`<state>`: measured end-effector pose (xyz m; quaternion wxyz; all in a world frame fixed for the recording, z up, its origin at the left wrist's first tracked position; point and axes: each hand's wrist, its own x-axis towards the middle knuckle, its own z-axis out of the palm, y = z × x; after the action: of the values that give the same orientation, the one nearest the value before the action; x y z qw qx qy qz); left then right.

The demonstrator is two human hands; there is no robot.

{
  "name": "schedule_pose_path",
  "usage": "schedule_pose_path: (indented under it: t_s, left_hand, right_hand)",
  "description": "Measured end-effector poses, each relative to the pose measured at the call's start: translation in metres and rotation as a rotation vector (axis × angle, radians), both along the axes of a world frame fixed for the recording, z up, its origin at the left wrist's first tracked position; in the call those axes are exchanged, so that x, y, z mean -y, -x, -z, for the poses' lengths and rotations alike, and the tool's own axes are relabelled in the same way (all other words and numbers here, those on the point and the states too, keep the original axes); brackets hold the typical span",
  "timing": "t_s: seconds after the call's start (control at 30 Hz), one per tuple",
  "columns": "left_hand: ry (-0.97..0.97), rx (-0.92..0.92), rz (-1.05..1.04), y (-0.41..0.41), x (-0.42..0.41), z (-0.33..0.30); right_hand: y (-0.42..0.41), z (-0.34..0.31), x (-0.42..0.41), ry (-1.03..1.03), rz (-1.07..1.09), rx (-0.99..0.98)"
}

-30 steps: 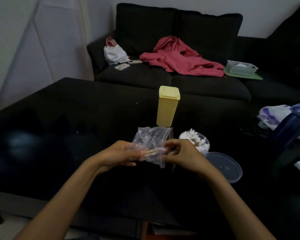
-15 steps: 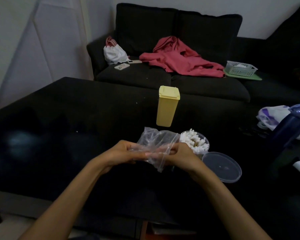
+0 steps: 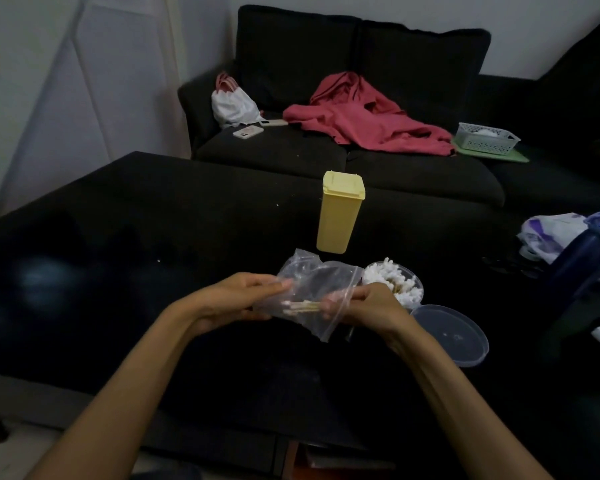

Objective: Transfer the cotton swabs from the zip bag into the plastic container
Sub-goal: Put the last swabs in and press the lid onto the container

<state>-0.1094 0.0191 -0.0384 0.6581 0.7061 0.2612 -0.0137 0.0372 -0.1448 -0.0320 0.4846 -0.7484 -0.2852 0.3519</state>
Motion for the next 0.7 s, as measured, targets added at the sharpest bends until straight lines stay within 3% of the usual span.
schedule_pose_path:
  t_s: [0.13, 0.3, 0.43, 0.5, 0.6, 0.7]
  left_hand:
    - [-0.027, -0.029, -0.145, 0.0, -0.004, 0.003]
    - [-0.128, -0.074, -0.28, -0.003, -0.008, 0.01]
    - [-0.44, -0.232, -0.338, -0.009, -0.003, 0.024]
    - [-0.768, -0.336, -0.403, -0.012, 0.004, 0.025]
    - [-1.125, -0.037, -0.442, -0.019, 0.023, 0.012]
    - [-1.233, 0.211, -0.177, -0.038, 0.047, 0.006]
  right_hand:
    - [-0.006, -0.004, 0.003, -0.094, 0.059, -0.086]
    - [-0.013, -0.013, 0.014, -0.058, 0.092, 0.127]
    - [-0.03, -0.034, 0.031, -0.061, 0.12, 0.279]
    - [-0.045, -0.047, 0.044, -0.087, 0.18, 0.303]
    - [-0.066, -0.064, 0.068, -0.127, 0.297, 0.311]
    - [-0.079, -0.073, 0.076, -0.001, 0.256, 0.438]
